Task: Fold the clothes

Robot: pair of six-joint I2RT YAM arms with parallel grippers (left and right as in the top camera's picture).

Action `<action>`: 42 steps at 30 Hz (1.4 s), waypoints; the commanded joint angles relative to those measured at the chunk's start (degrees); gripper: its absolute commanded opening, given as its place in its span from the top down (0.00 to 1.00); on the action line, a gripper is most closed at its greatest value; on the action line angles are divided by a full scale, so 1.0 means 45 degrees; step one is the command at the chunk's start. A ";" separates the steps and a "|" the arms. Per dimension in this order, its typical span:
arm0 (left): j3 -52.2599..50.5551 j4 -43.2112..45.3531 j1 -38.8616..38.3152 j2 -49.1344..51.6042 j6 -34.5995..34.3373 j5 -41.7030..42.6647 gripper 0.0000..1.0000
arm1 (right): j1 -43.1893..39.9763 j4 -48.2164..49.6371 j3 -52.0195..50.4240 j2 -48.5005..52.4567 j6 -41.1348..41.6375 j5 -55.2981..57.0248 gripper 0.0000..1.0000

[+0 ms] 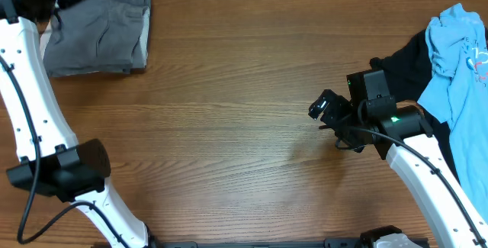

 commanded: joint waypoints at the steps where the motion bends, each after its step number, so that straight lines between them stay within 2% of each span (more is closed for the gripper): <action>1: 0.0083 -0.1311 0.0058 -0.0869 0.0092 0.1545 0.00 | 0.0068 0.0073 0.0204 0.0015 -0.0039 -0.0029 0.00; 8: 0.0083 -0.4056 0.0063 -0.3167 0.1365 0.2327 0.00 | 0.0068 0.0073 0.0209 0.0015 -0.0039 -0.0029 0.00; 10: -0.0097 -0.4124 0.0044 -0.4235 0.2050 0.2778 0.00 | 0.0068 0.0073 0.0209 0.0015 -0.0039 -0.0029 0.00; 18: -0.1307 -0.4119 -0.0583 -0.8398 0.2200 0.4036 0.00 | 0.0068 0.0068 0.0209 0.0015 -0.0039 -0.0029 0.00; 24: -0.4129 -0.4119 -0.1870 -1.2055 0.2191 0.4046 0.00 | 0.0068 0.0073 0.0209 0.0015 -0.0039 -0.0034 0.00; 31: -0.7538 -0.4119 -0.1967 -1.6320 0.2191 0.3993 0.00 | 0.0068 0.0073 0.0209 0.0015 -0.0039 -0.0034 0.00; 42: -0.7747 -0.4119 -0.1967 -1.8676 0.2191 0.3988 0.00 | 0.0068 0.0073 0.0204 0.0015 -0.0039 -0.0034 0.00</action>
